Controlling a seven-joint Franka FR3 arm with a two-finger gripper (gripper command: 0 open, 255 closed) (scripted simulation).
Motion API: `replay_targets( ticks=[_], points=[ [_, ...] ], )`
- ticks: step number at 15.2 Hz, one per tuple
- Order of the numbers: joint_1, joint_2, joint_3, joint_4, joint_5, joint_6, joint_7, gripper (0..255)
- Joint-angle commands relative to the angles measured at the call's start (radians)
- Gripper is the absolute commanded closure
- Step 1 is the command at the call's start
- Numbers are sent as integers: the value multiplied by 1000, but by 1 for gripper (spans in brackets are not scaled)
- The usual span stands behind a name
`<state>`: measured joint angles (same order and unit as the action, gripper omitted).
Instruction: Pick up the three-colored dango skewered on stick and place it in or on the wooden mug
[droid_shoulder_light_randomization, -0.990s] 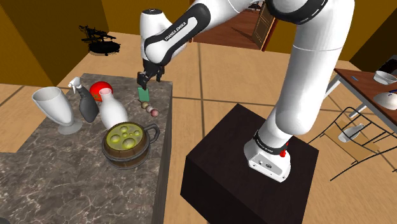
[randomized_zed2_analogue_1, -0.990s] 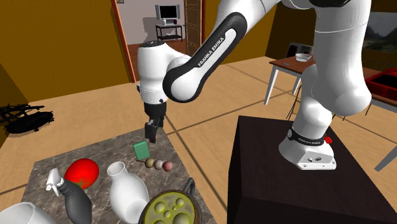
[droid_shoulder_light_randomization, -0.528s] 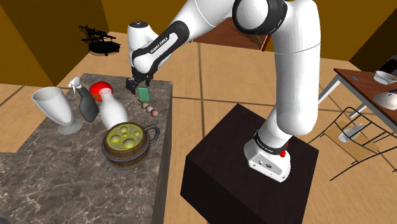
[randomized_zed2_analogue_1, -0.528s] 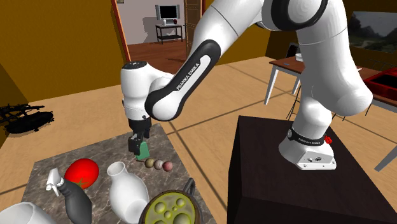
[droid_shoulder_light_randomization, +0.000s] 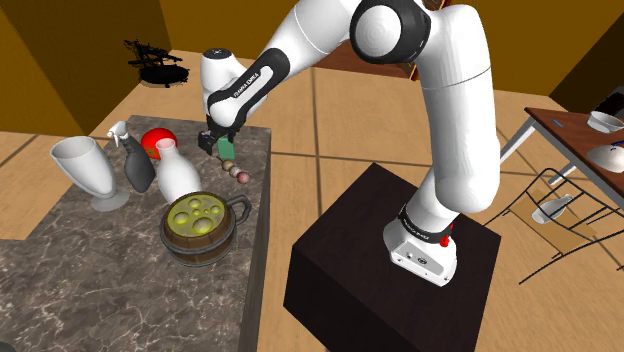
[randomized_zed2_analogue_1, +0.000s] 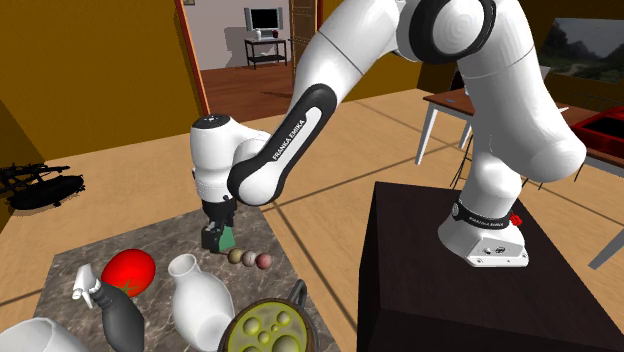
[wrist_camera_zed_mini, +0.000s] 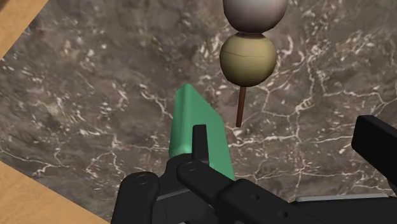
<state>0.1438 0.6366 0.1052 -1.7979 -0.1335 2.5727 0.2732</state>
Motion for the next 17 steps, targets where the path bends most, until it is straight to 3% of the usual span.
replay_targets(
  ticks=[1,6,7,16,17],
  points=[
    [2,5,-1,2,-1,3,2,0],
    [2,5,-1,2,-1,3,2,0],
    [2,5,-1,2,-1,3,2,255],
    [2,5,-1,2,-1,3,2,255],
    [2,5,-1,2,-1,3,2,0]
  ],
)
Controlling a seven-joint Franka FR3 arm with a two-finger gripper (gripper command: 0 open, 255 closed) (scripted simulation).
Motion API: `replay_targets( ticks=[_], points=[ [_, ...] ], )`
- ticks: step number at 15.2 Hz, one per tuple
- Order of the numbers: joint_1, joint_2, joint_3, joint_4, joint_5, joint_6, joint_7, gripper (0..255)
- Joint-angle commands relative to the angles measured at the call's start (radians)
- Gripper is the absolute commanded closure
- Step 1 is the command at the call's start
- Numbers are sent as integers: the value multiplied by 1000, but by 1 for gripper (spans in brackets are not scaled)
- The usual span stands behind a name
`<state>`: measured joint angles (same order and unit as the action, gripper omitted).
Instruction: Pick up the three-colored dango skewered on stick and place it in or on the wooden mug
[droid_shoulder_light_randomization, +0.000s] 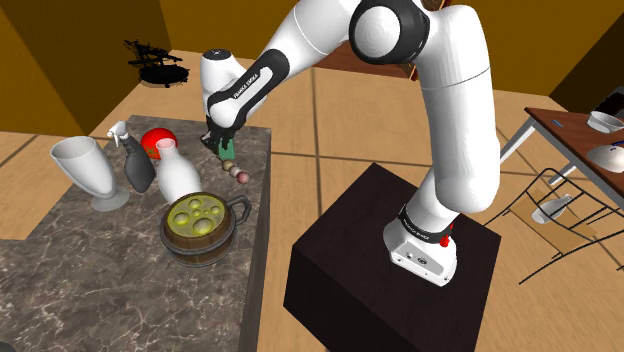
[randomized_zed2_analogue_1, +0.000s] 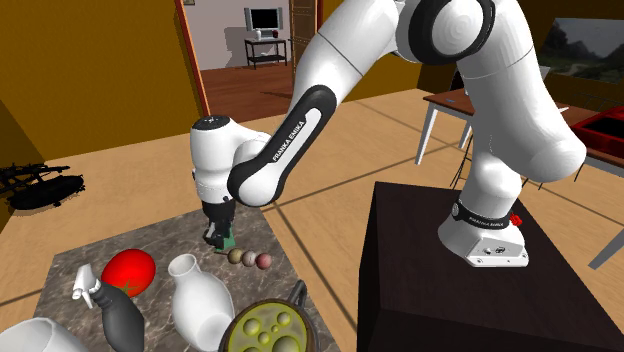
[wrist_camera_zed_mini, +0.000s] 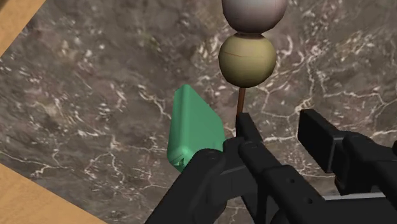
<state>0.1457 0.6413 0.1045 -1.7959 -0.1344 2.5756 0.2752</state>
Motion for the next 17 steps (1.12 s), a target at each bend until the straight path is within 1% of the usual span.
replay_targets(
  ticks=[1,3,4,11,17],
  points=[
    [17,-11,-21,-57,1,66,67,0],
    [67,-20,-74,-156,2,194,208,0],
    [90,-20,-97,-187,3,238,260,0],
    [95,79,-105,-128,3,278,260,0],
    [95,87,-106,-123,3,281,260,0]
  ],
)
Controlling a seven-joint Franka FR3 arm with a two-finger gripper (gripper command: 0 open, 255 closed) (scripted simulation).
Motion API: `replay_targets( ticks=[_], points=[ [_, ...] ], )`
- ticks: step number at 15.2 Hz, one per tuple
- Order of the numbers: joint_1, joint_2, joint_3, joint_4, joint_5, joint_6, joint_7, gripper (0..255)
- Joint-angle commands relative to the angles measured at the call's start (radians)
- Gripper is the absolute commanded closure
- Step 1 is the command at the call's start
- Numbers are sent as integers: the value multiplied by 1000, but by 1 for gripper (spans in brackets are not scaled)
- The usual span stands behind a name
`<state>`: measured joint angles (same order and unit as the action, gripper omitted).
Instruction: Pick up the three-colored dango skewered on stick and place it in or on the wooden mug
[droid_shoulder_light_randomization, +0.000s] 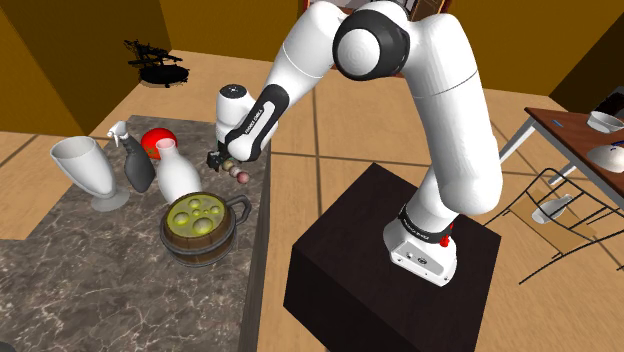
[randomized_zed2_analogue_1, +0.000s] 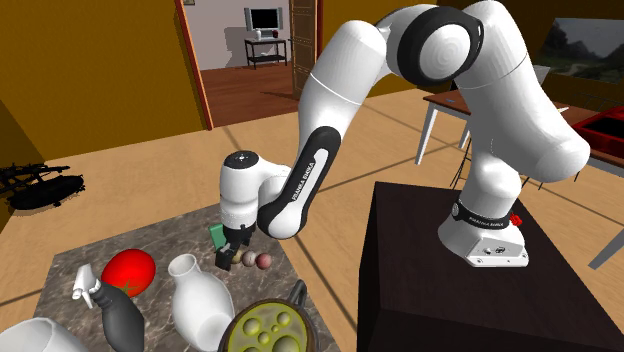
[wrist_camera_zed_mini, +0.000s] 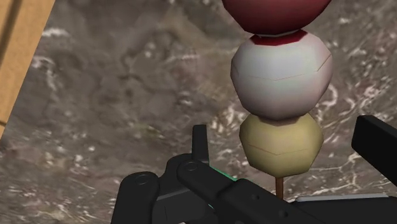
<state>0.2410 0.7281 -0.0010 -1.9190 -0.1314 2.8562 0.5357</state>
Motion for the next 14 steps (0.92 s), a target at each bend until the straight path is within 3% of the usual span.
replay_targets(
  ticks=[1,2,3,14],
  points=[
    [0,0,0,0,0,0,0,0],
    [0,0,0,0,0,0,0,0],
    [0,0,0,0,0,0,0,255],
    [-2,-24,2,-9,1,-15,-2,255]
  ],
)
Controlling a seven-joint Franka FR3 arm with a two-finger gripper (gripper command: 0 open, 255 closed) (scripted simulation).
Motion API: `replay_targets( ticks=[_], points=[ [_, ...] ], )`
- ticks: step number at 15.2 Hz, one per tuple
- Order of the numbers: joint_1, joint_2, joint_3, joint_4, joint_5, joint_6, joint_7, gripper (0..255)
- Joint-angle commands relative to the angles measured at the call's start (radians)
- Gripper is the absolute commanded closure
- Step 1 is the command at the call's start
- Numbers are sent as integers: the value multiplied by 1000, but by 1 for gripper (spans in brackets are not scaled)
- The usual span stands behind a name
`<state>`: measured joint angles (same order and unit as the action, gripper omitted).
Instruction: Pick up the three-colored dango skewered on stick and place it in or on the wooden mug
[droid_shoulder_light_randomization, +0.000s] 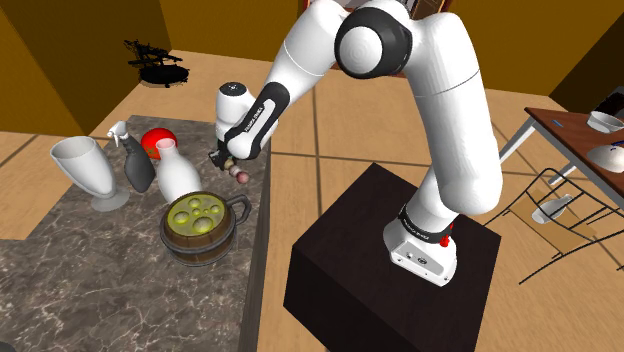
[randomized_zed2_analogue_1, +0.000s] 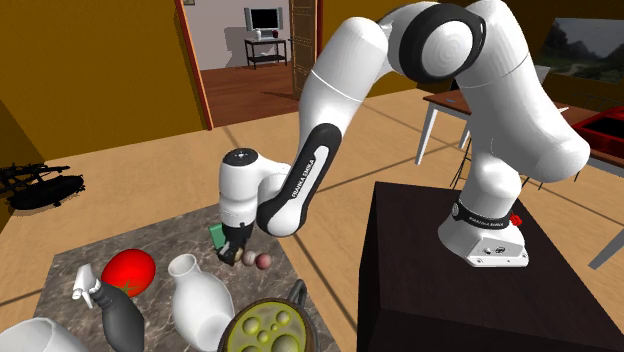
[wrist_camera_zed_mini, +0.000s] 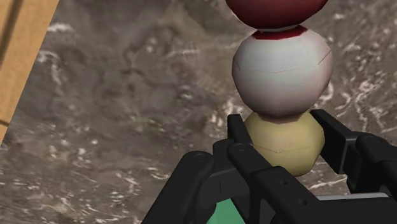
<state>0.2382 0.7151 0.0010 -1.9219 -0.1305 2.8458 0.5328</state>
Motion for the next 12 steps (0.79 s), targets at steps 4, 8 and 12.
replay_targets(
  ticks=[4,8,12],
  points=[
    [-3,-59,5,-22,3,-37,-4,255],
    [-7,-106,11,-35,7,-71,-8,255],
    [-10,-151,16,-44,11,-107,-14,255]
  ],
)
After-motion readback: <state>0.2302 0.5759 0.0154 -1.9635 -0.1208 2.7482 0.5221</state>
